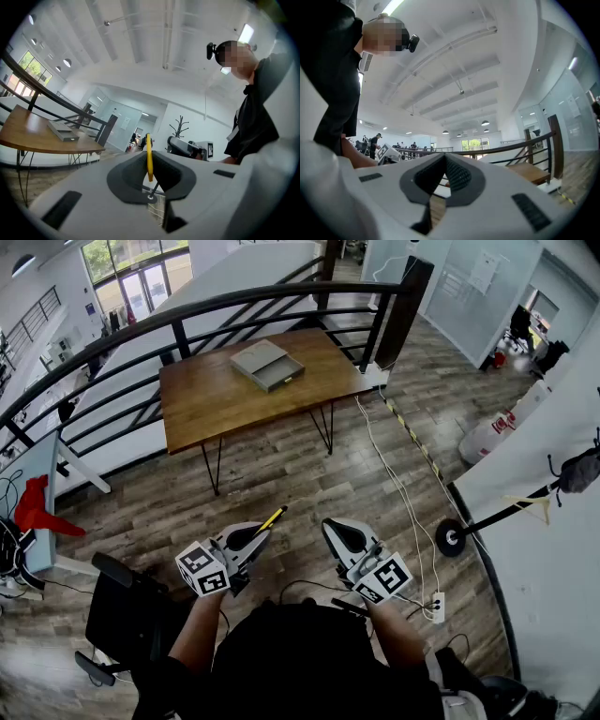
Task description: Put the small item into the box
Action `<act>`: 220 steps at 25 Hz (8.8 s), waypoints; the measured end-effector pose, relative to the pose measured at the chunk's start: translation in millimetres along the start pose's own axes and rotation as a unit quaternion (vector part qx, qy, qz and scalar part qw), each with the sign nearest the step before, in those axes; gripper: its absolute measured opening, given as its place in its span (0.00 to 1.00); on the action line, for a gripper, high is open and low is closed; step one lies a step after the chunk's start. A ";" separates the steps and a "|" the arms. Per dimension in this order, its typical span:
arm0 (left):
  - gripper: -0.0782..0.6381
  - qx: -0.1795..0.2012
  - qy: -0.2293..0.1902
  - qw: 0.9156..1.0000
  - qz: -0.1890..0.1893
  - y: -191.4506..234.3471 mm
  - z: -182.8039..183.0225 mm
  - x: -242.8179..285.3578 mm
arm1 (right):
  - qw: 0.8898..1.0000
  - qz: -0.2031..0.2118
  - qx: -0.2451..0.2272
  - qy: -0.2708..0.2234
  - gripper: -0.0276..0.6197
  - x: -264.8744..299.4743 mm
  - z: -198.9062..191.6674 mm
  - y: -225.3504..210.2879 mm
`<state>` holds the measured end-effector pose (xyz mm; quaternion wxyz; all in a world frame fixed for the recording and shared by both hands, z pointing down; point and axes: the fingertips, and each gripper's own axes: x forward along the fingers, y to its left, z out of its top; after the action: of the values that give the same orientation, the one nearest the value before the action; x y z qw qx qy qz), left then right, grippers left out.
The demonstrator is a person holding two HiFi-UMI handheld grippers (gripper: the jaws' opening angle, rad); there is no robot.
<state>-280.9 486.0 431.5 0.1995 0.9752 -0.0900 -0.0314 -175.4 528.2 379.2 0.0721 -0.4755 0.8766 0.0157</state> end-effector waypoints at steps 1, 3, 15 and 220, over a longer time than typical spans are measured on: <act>0.16 -0.002 0.000 1.000 -0.003 -6.5 -1.9 3.1 | 1.000 0.004 0.001 0.003 0.06 -5.5 -1.6 -0.1; 0.16 -0.001 0.001 1.000 -0.008 -15.8 -5.8 9.8 | 1.000 0.011 0.002 0.007 0.06 -14.3 -3.7 -1.9; 0.16 -0.016 -0.001 0.999 0.028 -32.3 -29.9 33.1 | 0.999 0.041 0.025 0.014 0.06 -44.0 -15.5 -22.7; 0.16 -0.056 0.452 0.846 0.279 755.2 -25.0 433.5 | 0.961 0.166 0.097 0.198 0.06 499.7 -191.6 -753.3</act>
<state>24.1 -268.8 741.7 0.2723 0.8027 -0.2560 0.4647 164.3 -318.0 528.9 -0.0606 -0.3078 0.9373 -0.1518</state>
